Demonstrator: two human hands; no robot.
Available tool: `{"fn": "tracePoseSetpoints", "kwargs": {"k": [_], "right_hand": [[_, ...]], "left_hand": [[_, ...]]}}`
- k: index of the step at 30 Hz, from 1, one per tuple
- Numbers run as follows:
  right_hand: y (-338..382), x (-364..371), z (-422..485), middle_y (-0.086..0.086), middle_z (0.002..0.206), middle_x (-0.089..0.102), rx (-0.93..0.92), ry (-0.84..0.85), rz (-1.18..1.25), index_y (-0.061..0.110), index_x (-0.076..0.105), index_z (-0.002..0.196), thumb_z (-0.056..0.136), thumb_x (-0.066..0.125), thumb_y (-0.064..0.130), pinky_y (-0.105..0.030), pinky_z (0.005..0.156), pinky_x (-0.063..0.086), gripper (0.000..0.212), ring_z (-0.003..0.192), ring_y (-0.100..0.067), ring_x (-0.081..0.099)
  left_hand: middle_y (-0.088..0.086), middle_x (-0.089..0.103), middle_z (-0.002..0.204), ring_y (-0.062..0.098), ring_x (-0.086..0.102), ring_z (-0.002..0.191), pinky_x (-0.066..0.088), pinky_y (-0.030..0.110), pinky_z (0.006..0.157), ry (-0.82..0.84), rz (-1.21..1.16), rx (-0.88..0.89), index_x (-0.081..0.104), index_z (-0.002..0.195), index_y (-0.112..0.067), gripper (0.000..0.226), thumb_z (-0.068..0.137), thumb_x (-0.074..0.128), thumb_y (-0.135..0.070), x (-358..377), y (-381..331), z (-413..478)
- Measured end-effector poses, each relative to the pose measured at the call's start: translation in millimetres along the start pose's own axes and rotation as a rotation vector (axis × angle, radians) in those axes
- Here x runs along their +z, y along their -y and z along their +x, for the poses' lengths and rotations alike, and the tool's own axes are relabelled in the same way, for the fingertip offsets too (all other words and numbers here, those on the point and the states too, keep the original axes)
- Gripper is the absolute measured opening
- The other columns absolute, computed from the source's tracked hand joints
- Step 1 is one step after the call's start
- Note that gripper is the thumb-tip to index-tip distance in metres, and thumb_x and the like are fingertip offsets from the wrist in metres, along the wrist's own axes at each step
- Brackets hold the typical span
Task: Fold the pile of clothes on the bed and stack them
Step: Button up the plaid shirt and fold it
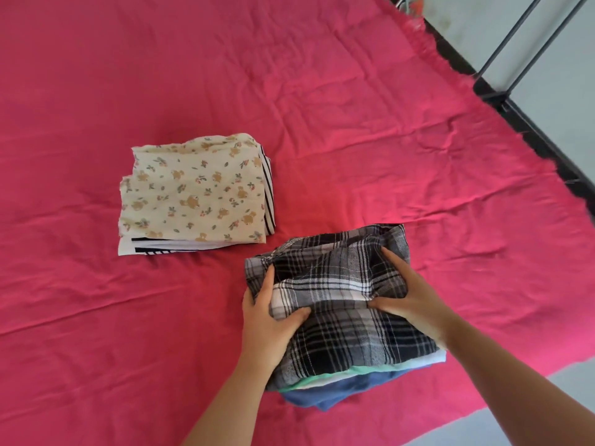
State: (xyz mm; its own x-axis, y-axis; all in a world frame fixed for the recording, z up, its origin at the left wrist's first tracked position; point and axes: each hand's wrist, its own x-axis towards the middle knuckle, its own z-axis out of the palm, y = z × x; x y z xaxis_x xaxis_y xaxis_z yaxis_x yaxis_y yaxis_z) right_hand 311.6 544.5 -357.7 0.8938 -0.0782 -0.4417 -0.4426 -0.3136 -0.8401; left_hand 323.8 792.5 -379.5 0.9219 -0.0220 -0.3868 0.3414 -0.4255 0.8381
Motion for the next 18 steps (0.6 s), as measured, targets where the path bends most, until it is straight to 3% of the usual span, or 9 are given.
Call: {"fn": "tracePoseSetpoints", "kwargs": {"k": [4,7,9,11,13,16,18], "right_hand": [[10,-25,-6,0.000,0.124,0.055,0.004,-0.038,-0.061,0.048,0.037,0.133,0.064,0.082,0.013,-0.030,0.097,0.044,0.090,0.109,-0.012,0.058],[9,-44,-6,0.001,0.120,0.058,-0.003,-0.033,-0.063,0.048,0.036,0.131,0.065,0.080,0.009,-0.021,0.088,0.045,0.088,0.103,-0.007,0.060],[7,-59,-3,0.007,0.115,0.060,-0.013,-0.024,-0.090,0.046,0.035,0.131,0.066,0.080,0.006,-0.009,0.079,0.045,0.089,0.096,0.006,0.060],[-1,-77,4,0.017,0.108,0.059,-0.022,-0.015,-0.132,0.039,0.034,0.135,0.066,0.079,0.004,0.002,0.069,0.042,0.090,0.088,0.018,0.058],[-10,-97,11,0.020,0.107,0.056,-0.018,-0.012,-0.172,0.037,0.033,0.139,0.066,0.079,0.005,0.004,0.069,0.039,0.091,0.087,0.019,0.057],[-27,-133,22,0.006,0.115,0.051,-0.008,-0.011,-0.245,0.049,0.029,0.136,0.066,0.081,0.014,-0.016,0.087,0.036,0.094,0.100,-0.004,0.054],[-38,-160,31,0.002,0.115,0.046,-0.001,-0.014,-0.266,0.059,0.026,0.129,0.065,0.081,0.018,-0.025,0.092,0.035,0.094,0.104,-0.013,0.051]], "left_hand": [[0.007,0.017,0.151,0.018,0.018,0.141,0.017,0.027,0.110,0.023,-0.018,0.029,0.022,0.136,-0.051,0.091,0.069,0.080,-0.031,14,-20,0],[0.009,0.017,0.151,0.020,0.017,0.142,0.017,0.031,0.112,0.039,-0.037,0.024,0.023,0.136,-0.051,0.091,0.069,0.080,-0.031,31,-29,3],[0.010,0.020,0.150,0.021,0.021,0.141,0.017,0.031,0.113,0.035,-0.054,0.015,0.023,0.137,-0.048,0.092,0.068,0.081,-0.029,48,-32,4],[0.010,0.023,0.148,0.020,0.023,0.140,0.016,0.028,0.112,0.022,-0.064,-0.005,0.025,0.140,-0.043,0.092,0.068,0.081,-0.027,70,-34,5],[0.008,0.025,0.146,0.019,0.027,0.138,0.015,0.022,0.108,0.003,-0.095,-0.010,0.027,0.141,-0.039,0.093,0.068,0.081,-0.023,95,-37,6],[0.006,0.026,0.145,0.016,0.028,0.136,0.016,0.019,0.106,-0.017,-0.111,-0.022,0.027,0.141,-0.039,0.092,0.068,0.081,-0.021,136,-47,11],[0.006,0.025,0.146,0.016,0.028,0.137,0.016,0.020,0.107,-0.037,-0.108,-0.026,0.025,0.138,-0.044,0.093,0.068,0.081,-0.020,164,-59,15]]}}
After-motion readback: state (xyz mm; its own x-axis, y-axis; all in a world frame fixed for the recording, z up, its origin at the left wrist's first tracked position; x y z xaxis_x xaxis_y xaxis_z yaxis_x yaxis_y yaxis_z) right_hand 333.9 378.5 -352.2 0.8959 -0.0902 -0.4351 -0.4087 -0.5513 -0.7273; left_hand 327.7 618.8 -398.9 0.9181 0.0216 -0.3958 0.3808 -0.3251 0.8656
